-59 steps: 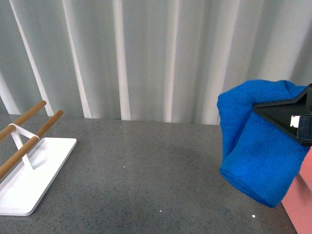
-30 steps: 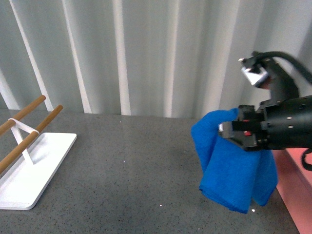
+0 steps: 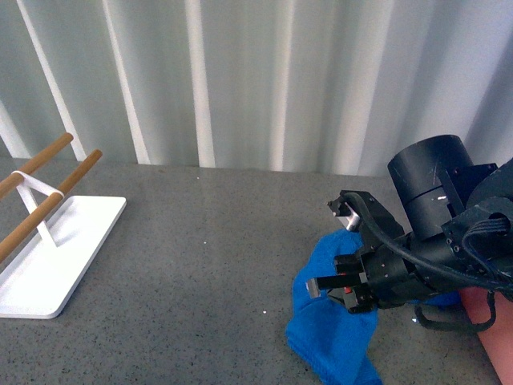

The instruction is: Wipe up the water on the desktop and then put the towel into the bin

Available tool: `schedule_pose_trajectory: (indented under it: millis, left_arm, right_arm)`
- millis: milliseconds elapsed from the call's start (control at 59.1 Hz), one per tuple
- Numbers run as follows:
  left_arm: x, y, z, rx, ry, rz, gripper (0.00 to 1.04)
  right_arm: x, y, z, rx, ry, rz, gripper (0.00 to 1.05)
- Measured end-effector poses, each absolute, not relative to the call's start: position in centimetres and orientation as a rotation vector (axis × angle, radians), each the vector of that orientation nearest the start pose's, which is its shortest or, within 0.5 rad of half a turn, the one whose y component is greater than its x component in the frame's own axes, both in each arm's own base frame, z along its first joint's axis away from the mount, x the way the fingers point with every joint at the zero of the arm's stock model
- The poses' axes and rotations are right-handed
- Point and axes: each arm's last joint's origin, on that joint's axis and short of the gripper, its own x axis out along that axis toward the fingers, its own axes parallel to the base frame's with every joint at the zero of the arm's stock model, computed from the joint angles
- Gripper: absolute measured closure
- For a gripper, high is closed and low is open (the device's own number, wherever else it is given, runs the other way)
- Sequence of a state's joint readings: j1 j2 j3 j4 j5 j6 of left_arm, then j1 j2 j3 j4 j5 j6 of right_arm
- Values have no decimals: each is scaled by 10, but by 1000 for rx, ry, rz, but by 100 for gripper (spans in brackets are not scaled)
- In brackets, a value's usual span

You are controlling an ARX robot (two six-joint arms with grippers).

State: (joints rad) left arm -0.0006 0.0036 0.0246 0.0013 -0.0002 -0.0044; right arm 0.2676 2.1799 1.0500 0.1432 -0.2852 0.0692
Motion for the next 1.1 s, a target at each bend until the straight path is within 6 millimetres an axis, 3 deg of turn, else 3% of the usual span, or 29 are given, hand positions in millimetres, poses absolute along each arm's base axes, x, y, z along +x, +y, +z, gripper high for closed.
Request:
schedule_pose_trajectory:
  millis: [440, 541, 660, 931, 1015, 1100]
  left_arm:
    - [96, 0, 172, -4, -22, 0, 7]
    - [96, 0, 172, -4, -22, 0, 7]
    - [96, 0, 172, -4, -22, 0, 7]
    - [96, 0, 172, -4, -22, 0, 7]
    - [96, 0, 172, -4, -22, 0, 7]
    - [96, 0, 172, -4, -22, 0, 7]
  right_arm:
    - [392, 85, 36, 66, 995, 390, 99]
    - [415, 70, 33, 34, 980, 308, 99]
    - [436, 68, 33, 29, 960, 306, 99]
    - [494, 99, 35, 30, 889, 440, 99]
    - [500, 118, 38, 8, 883, 494, 99]
    - [491, 152, 39, -38, 896, 606, 99]
